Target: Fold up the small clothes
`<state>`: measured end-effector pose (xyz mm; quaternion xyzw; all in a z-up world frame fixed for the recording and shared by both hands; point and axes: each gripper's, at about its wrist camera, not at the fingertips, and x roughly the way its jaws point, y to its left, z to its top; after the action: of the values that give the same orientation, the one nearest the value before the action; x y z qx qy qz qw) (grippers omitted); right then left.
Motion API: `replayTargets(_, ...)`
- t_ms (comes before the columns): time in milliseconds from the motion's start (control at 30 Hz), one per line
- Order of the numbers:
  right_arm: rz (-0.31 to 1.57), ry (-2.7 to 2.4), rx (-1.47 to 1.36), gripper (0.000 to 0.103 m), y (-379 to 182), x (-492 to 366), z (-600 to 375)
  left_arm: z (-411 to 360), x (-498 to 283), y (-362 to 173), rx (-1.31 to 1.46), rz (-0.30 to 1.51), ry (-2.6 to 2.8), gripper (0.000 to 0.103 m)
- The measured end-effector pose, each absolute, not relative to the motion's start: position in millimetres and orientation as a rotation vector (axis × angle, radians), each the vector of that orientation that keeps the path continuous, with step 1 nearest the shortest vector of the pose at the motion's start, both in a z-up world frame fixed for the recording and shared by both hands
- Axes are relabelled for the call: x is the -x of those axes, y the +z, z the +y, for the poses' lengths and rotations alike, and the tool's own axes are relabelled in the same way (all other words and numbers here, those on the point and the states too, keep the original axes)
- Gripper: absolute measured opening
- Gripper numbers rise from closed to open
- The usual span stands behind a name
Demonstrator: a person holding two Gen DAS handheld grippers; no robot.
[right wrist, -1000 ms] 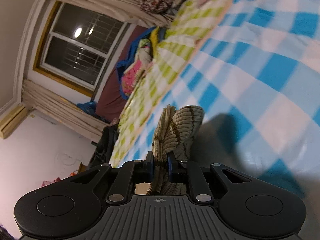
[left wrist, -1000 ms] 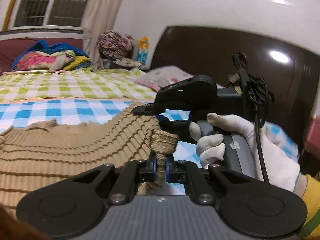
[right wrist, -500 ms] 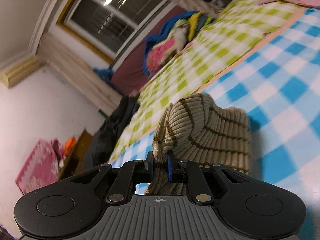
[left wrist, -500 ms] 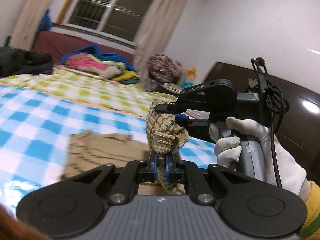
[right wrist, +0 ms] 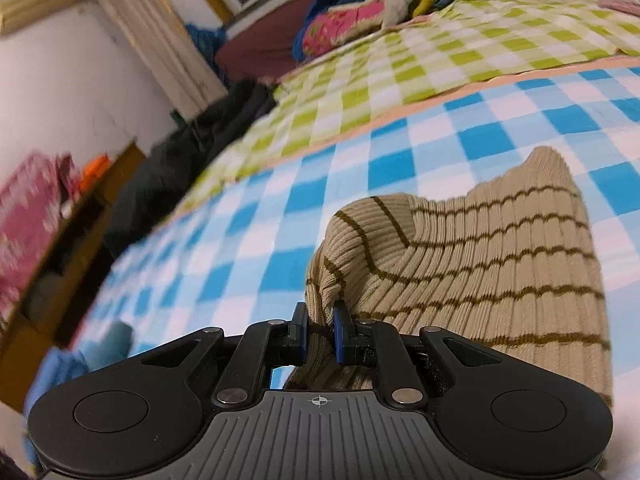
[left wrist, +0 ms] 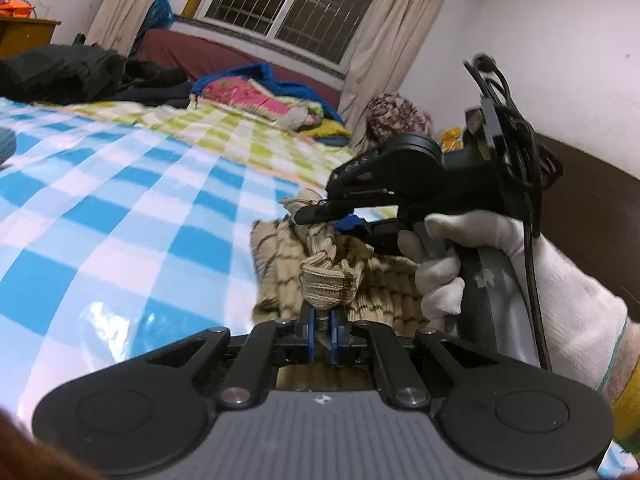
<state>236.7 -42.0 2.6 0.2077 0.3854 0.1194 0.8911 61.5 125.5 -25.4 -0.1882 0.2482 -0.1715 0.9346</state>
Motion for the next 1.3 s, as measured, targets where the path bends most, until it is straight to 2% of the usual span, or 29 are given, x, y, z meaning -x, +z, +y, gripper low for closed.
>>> replayTargets(167, 0.819, 0.262, -0.330, 0.017, -7.4, -238.3, -14.3, 131.0, -54.4, -38.2, 0.352, 0.546, -0.322, 0.014)
replayTargets(400, 0.813, 0.314, -0.314, 0.034, -0.9, -236.6, -3.7, 138.1, -40.4, -30.5, 0.340, 0.558, -0.284, 0.014)
replayTargets(600, 0.774, 0.385, -0.337, 0.036, 23.8, -226.6, -16.5, 146.8, -31.5, -5.4, 0.363, 0.491, -0.260, 0.014)
replayTargets(767, 0.678, 0.357, -0.260, 0.036, 54.6, -207.4, -40.0, 114.3, -46.8, 11.8, 0.308, 0.429, -0.355, 0.015)
replayTargets(1000, 0.669, 0.229, -0.200, 0.038, 50.1, -189.0, -95.1, 81.0, -102.9, -5.2, 0.212, 0.461, -0.332, 0.015)
replayTargets(1100, 0.700, 0.197, -0.222, 0.050, 31.4, -180.7, -116.6, 89.9, -119.2, -24.2, 0.178, 0.537, -0.272, 0.015)
replayTargets(1167, 0.721, 0.183, -0.242, 0.054, 16.5, -174.7, -128.5, 93.9, -118.0, -33.5, 0.151, 0.552, -0.266, 0.015)
replayTargets(1233, 0.734, 0.193, -0.295, 0.066, 2.7, -168.3, -138.5, 98.1, -114.4, -37.4, 0.155, 0.562, -0.273, 0.015)
replayTargets(1300, 0.741, 0.223, -0.374, 0.068, -5.7, -165.0, -147.1, 100.8, -111.8, -37.4, 0.160, 0.572, -0.269, 0.015)
